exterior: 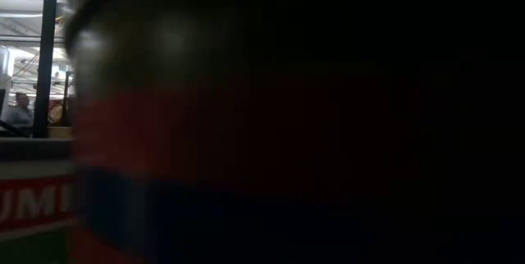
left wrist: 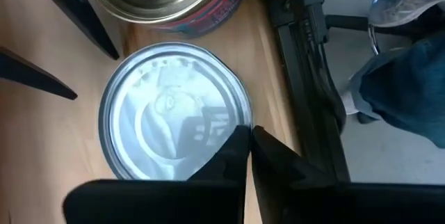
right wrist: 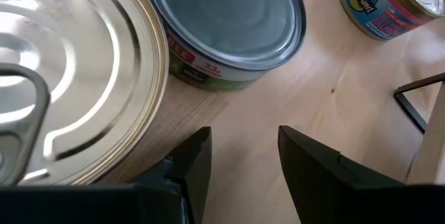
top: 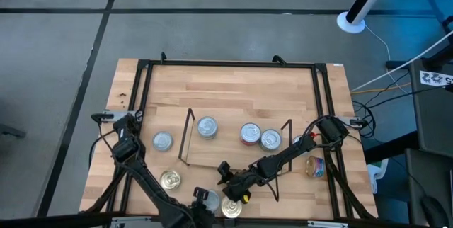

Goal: Stack canned seafood by type on shelf
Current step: Stack the green white tuna can on top of the green white tuna cans on the shelf

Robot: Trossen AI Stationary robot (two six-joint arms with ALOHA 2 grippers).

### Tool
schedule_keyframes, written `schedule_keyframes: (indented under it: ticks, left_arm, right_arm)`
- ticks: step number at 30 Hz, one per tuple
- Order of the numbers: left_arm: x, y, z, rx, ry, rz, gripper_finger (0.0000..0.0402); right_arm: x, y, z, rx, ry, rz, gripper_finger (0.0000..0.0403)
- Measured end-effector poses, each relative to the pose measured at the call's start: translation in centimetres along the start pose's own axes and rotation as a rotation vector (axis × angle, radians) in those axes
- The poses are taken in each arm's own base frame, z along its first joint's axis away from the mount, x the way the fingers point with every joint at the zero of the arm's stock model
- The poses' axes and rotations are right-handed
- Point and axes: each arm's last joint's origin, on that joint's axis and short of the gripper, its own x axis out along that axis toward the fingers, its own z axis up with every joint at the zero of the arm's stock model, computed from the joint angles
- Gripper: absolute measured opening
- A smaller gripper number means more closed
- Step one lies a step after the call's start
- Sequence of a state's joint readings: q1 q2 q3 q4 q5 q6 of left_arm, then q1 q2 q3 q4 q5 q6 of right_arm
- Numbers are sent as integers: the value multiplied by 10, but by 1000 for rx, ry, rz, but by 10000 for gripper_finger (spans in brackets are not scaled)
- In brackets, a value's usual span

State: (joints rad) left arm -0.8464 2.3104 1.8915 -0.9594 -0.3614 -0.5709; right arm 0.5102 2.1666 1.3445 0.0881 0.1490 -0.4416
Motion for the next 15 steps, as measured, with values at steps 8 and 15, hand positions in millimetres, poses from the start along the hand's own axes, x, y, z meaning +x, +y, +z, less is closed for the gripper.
schedule_keyframes:
  ticks: [8,15]
  left_arm:
    - [-26,17,11,-117,-40,-42,1]
    - [-45,32,20,-195,-76,-63,0]
  right_arm:
    - [-1,-1,2,-7,-1,-28,168]
    - [-2,-6,6,-38,23,-107,168]
